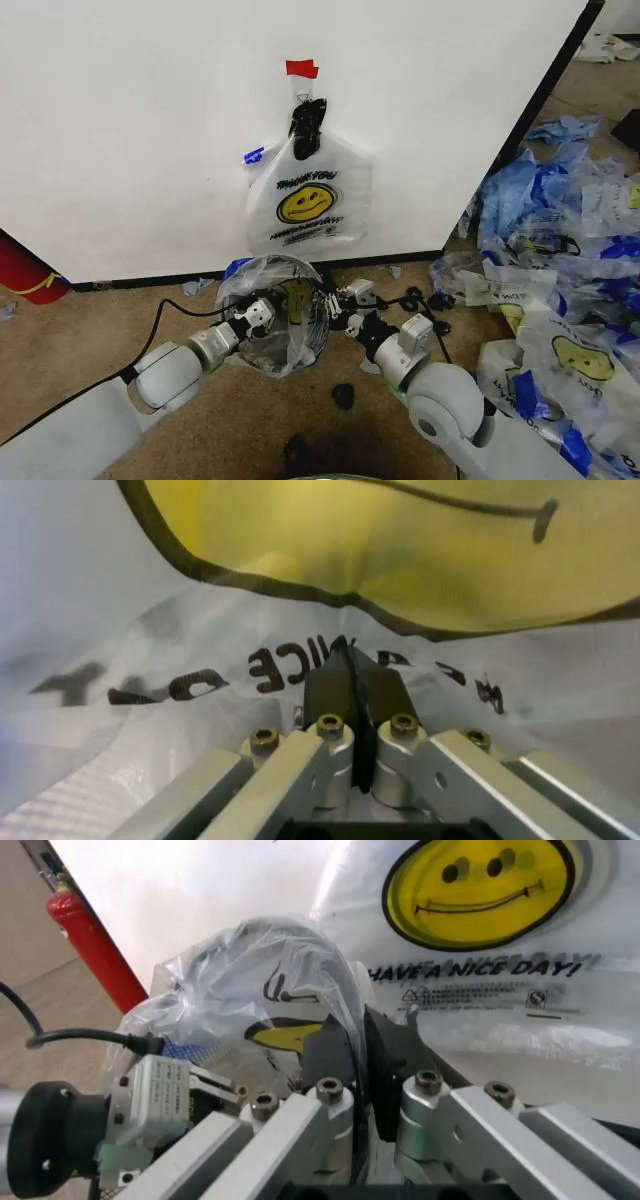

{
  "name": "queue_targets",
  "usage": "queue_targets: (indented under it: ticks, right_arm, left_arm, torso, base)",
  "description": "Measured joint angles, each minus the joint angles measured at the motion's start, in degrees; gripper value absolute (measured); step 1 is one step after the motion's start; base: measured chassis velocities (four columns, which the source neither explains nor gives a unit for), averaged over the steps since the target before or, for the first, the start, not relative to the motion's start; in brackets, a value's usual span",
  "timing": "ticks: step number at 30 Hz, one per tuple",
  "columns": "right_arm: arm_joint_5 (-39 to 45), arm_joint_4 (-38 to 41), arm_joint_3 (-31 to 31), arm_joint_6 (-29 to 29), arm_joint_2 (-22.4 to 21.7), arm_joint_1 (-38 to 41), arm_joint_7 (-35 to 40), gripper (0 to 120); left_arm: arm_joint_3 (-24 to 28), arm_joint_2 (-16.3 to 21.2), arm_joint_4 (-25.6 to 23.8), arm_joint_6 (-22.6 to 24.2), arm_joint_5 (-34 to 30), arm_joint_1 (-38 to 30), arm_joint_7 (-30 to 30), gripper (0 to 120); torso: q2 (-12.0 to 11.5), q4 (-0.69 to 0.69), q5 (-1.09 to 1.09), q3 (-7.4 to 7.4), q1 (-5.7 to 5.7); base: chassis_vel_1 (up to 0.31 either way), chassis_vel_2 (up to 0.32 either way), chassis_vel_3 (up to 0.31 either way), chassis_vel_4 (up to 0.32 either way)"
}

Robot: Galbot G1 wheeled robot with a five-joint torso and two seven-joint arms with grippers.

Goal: Pick up the garbage bag from the wall and place it over the trash bin.

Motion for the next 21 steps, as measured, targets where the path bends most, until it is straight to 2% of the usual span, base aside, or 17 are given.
queue_targets:
  ticks: [21]
  right_arm:
    - [0.09,-1.90,-2.77,-0.27,1.16,2.05,-0.02,0]
  left_arm:
    - [1.51,-1.32,0.03,0.52,-0.24,-0.47,-0.25,0]
  torso:
    - [0.00,0.00,0.00,0.00,0.00]
  base:
    - [0.000,0.000,0.000,0.000]
